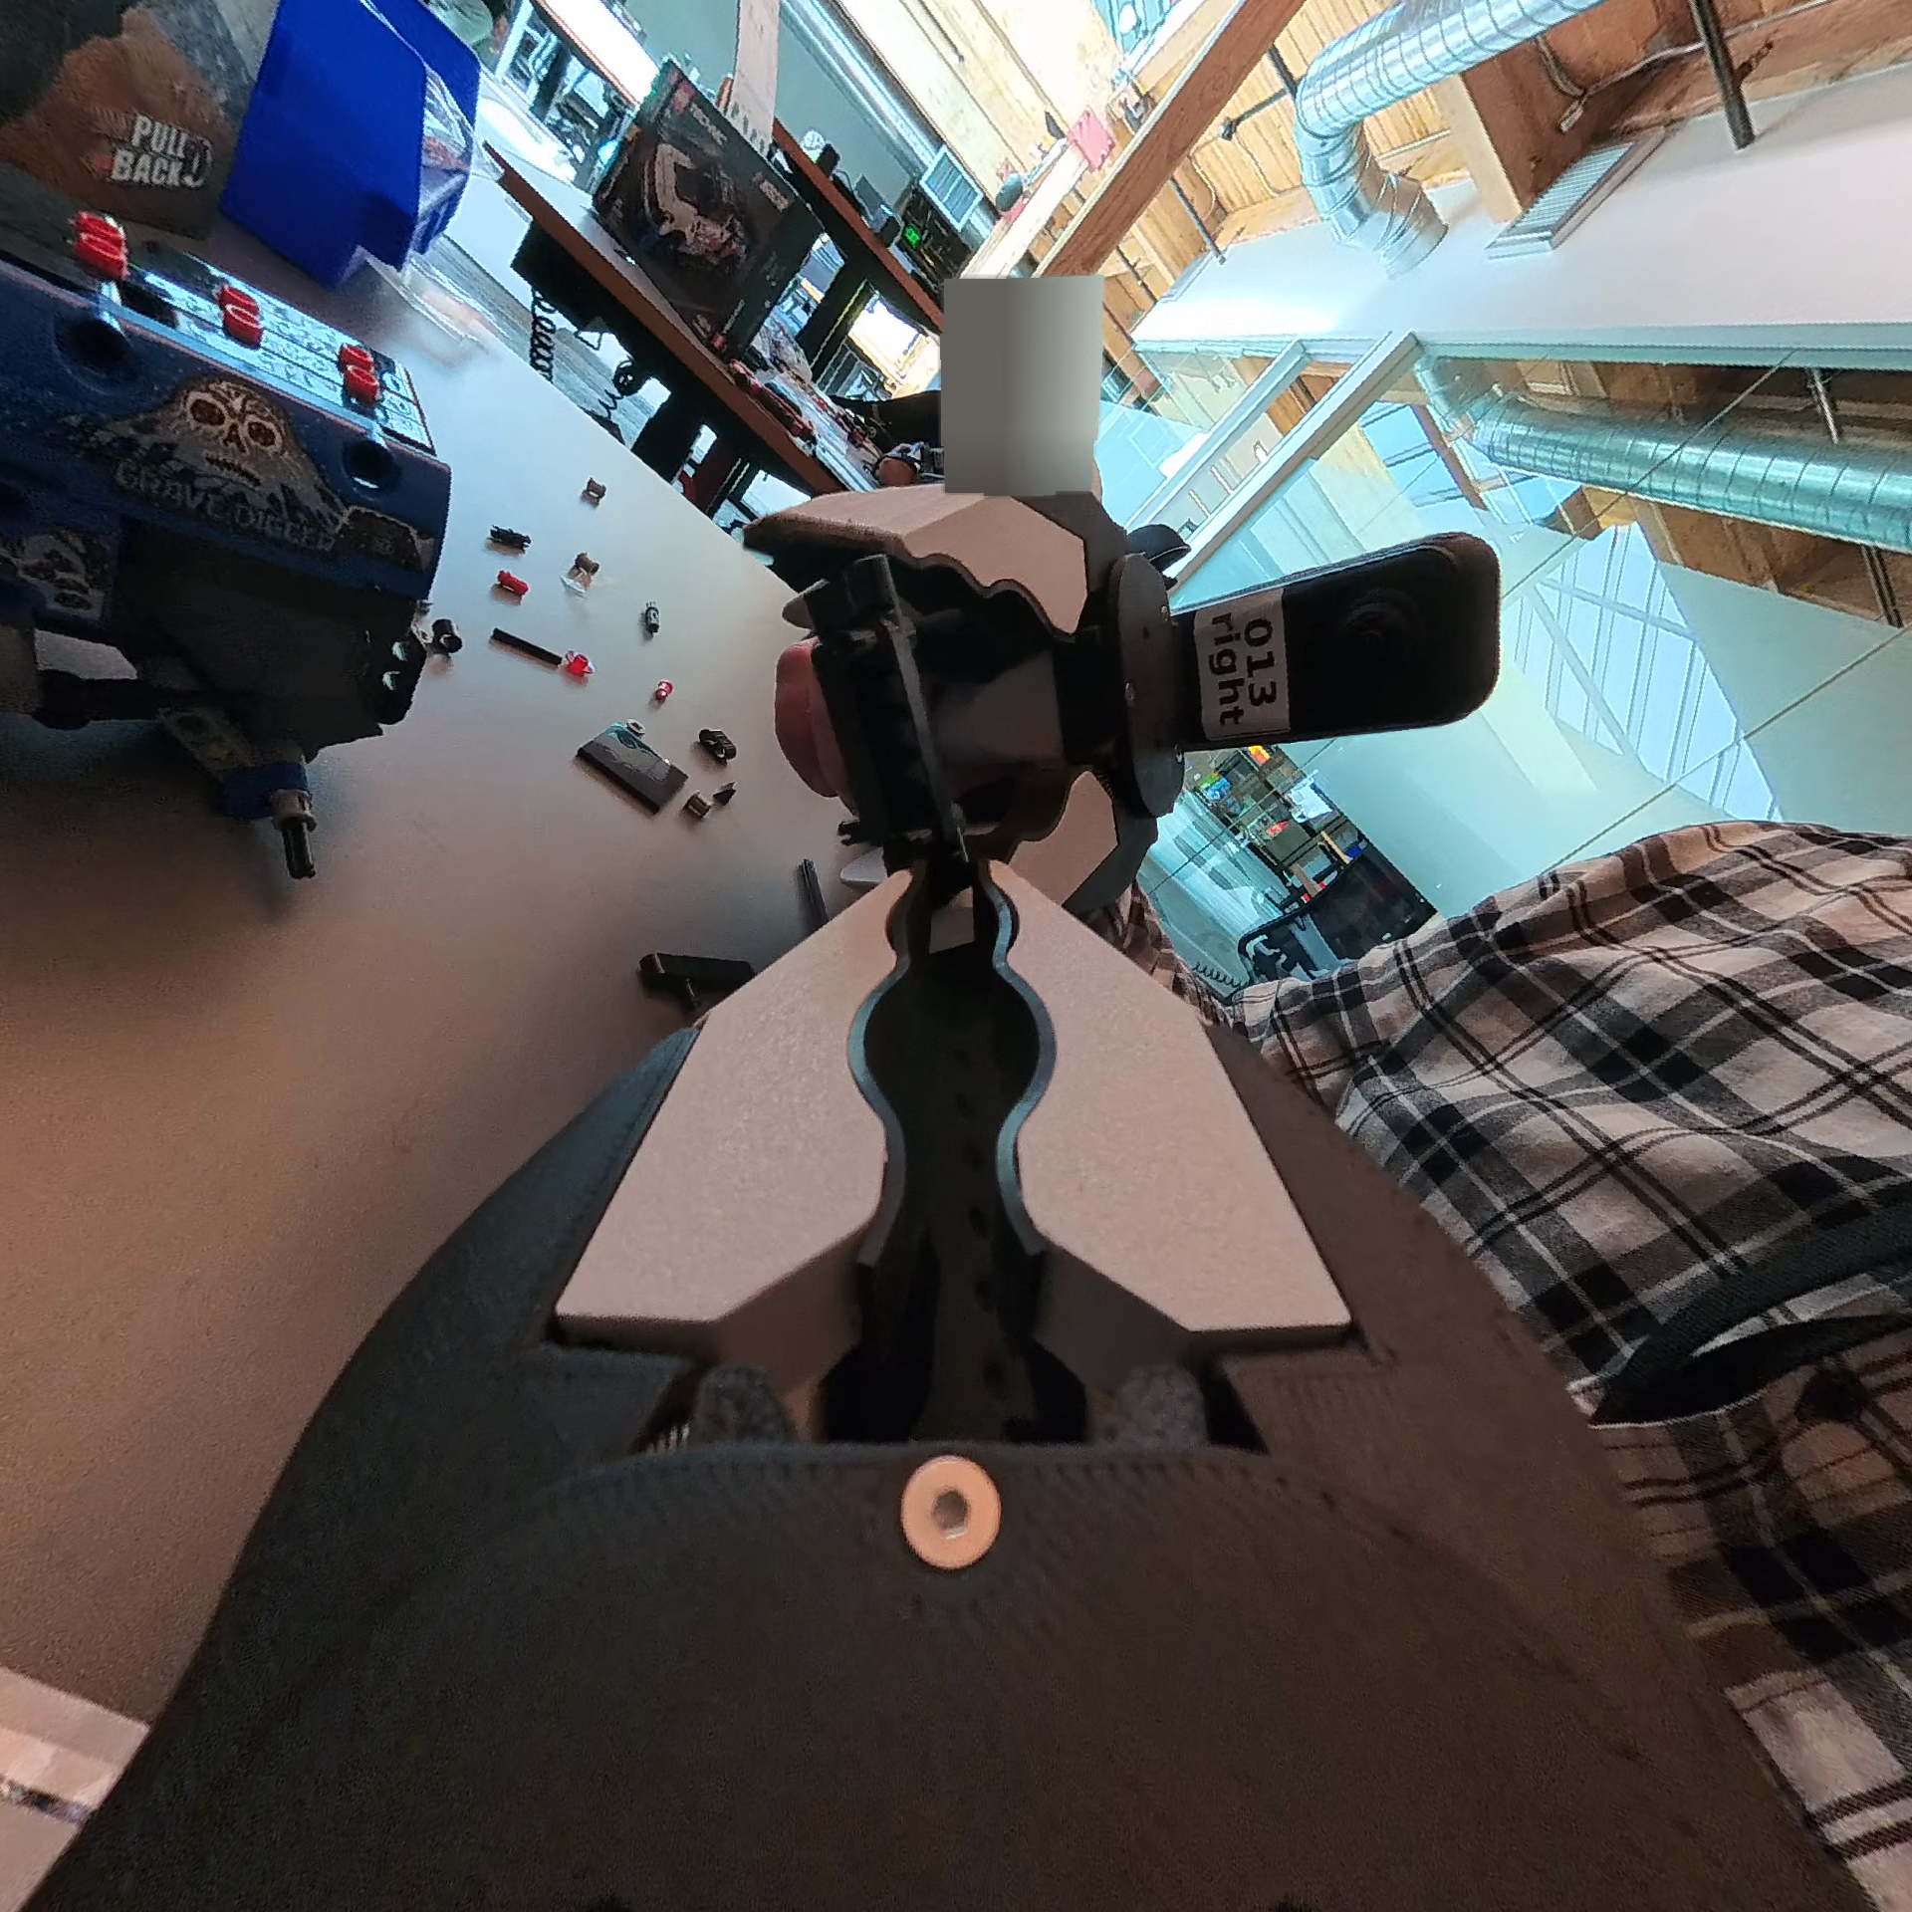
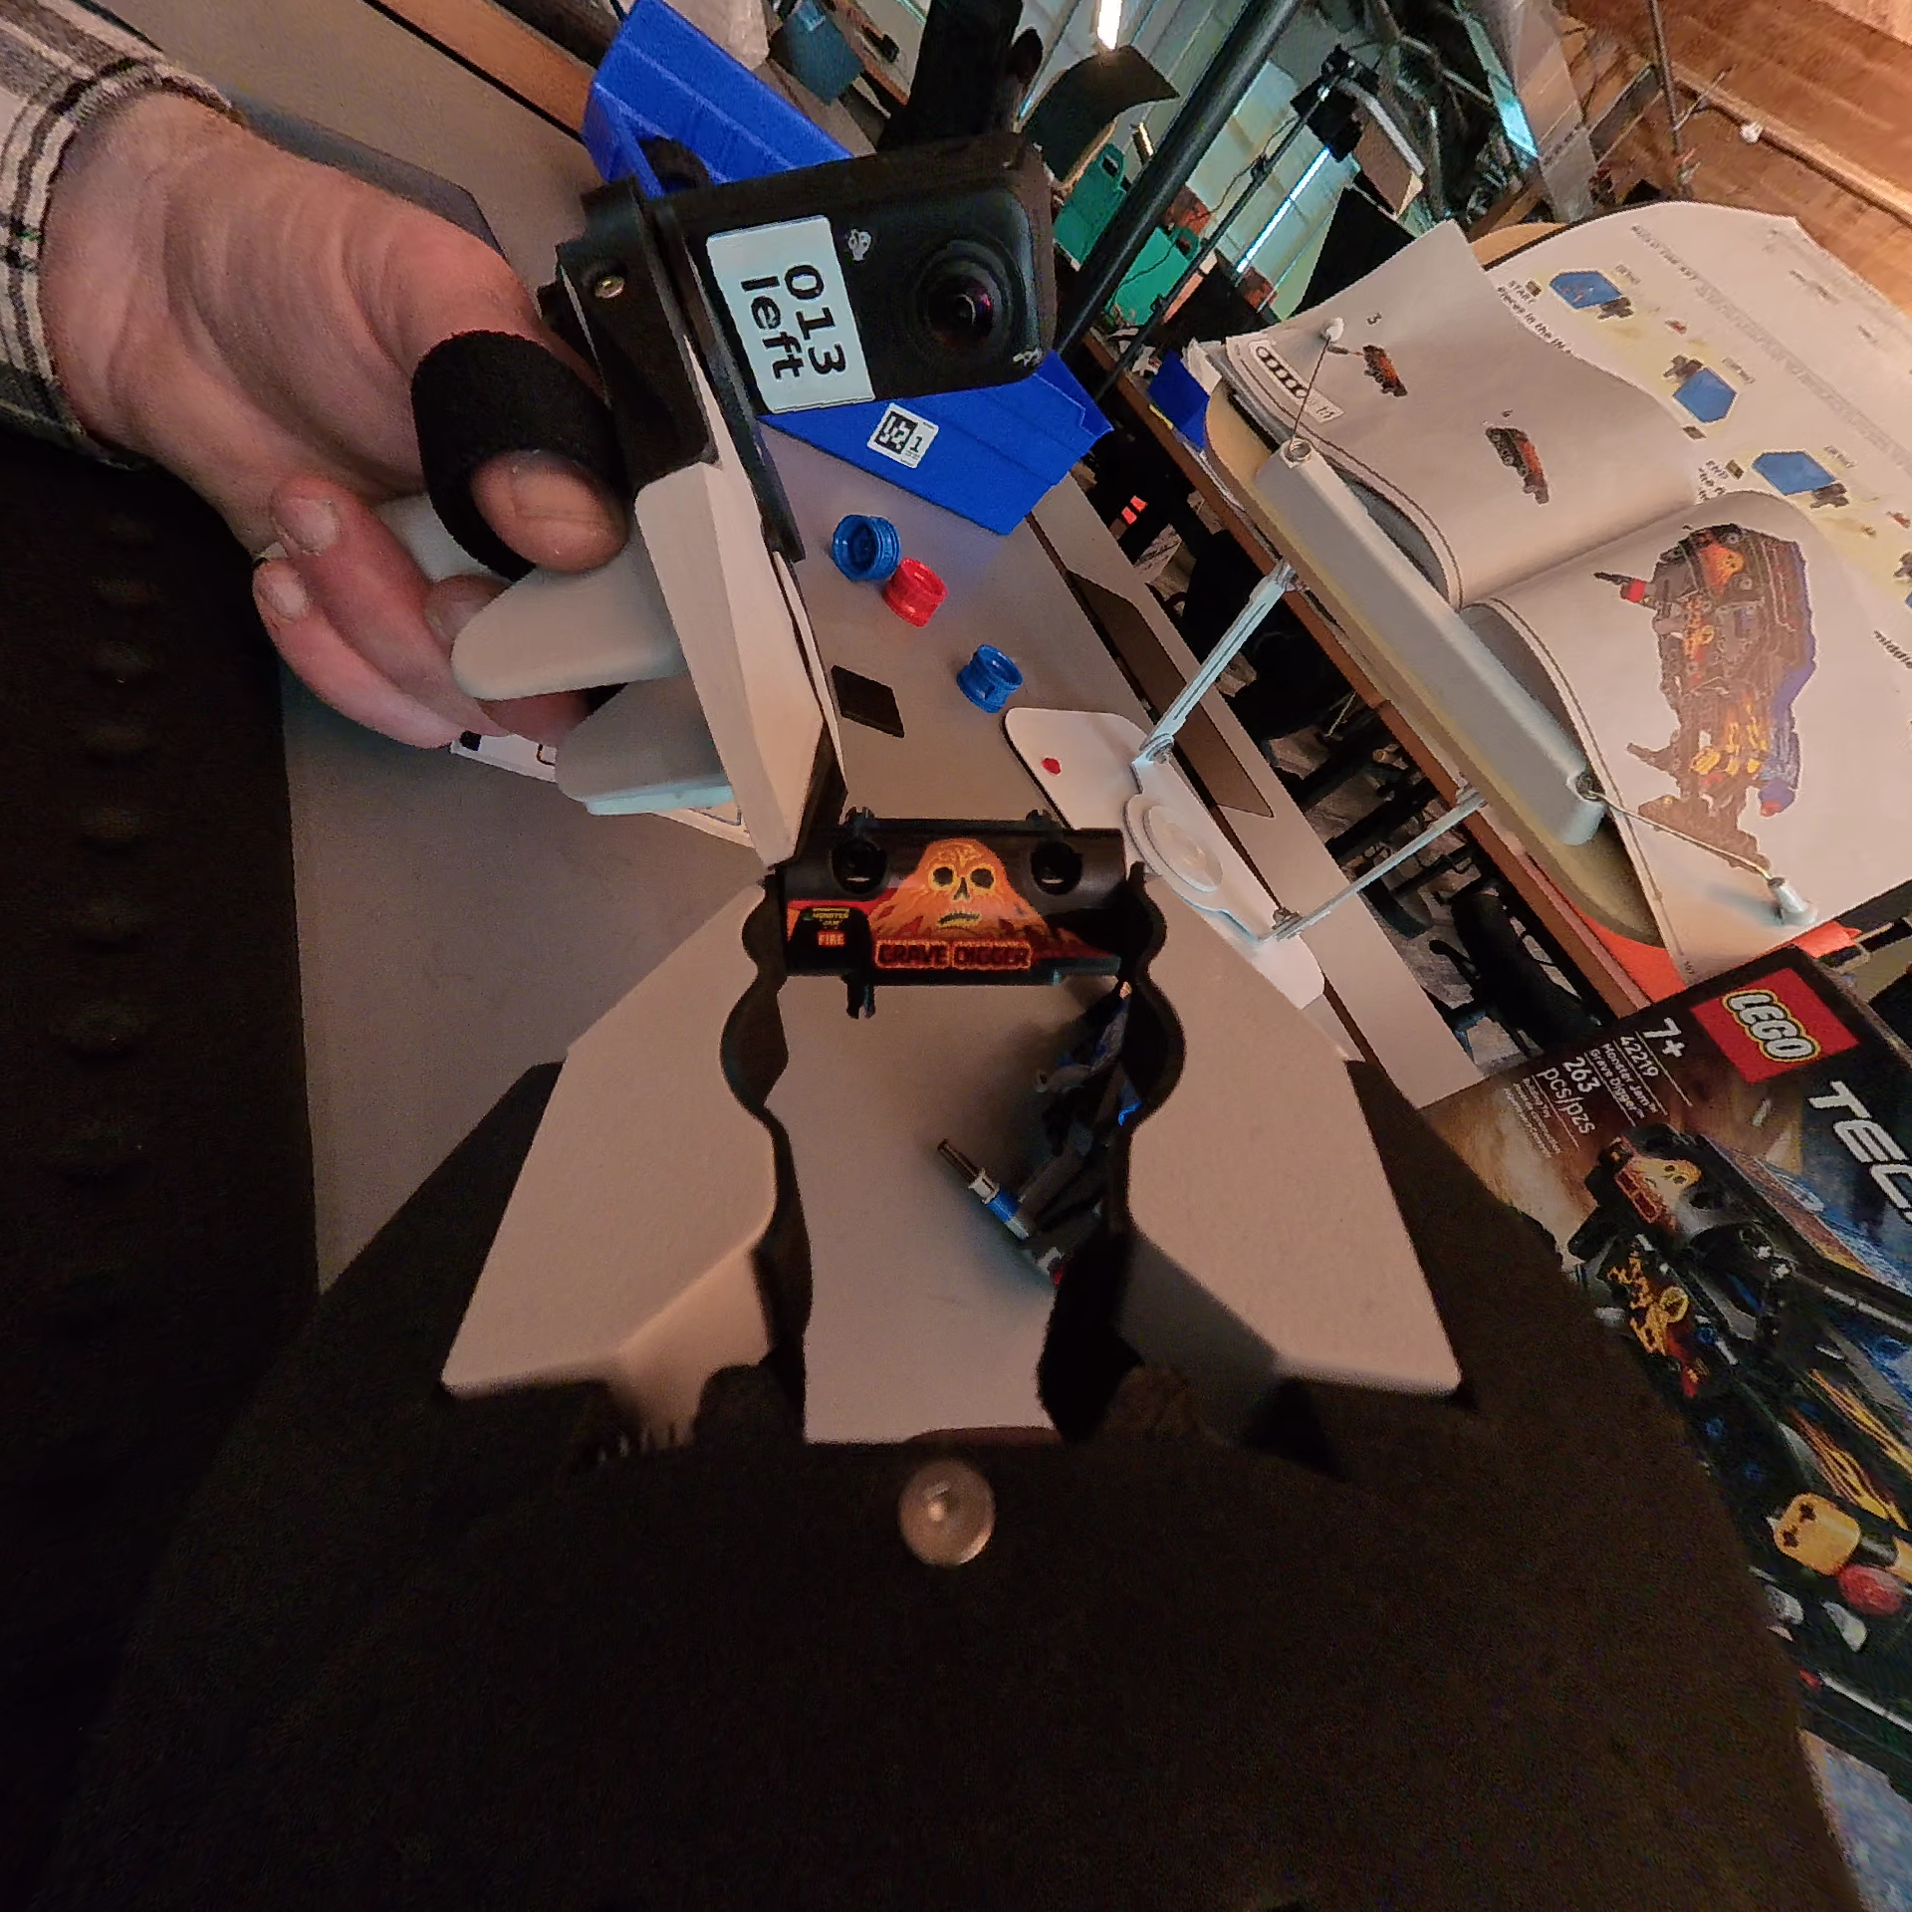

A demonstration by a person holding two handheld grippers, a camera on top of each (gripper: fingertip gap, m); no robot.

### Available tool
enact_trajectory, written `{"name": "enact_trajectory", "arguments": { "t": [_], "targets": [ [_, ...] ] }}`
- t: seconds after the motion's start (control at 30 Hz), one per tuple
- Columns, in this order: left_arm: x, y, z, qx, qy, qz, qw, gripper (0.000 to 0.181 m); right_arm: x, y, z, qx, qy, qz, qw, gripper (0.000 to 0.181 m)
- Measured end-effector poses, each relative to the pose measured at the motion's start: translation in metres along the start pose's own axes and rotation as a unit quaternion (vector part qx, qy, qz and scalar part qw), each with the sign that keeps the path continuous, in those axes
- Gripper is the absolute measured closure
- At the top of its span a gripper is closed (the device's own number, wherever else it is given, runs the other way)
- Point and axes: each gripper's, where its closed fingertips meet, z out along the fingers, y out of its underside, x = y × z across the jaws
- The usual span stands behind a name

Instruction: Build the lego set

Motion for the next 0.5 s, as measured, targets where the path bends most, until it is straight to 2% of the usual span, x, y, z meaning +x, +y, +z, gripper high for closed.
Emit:
{"name": "enact_trajectory", "arguments": {
  "t": [0.5],
  "targets": [
    [-0.001,-0.012,-0.004,0.039,-0.001,-0.003,0.999,0.173,0.006,-0.001,-0.001,0.005,0.008,0.026,1.000,0.118]
  ]
}}
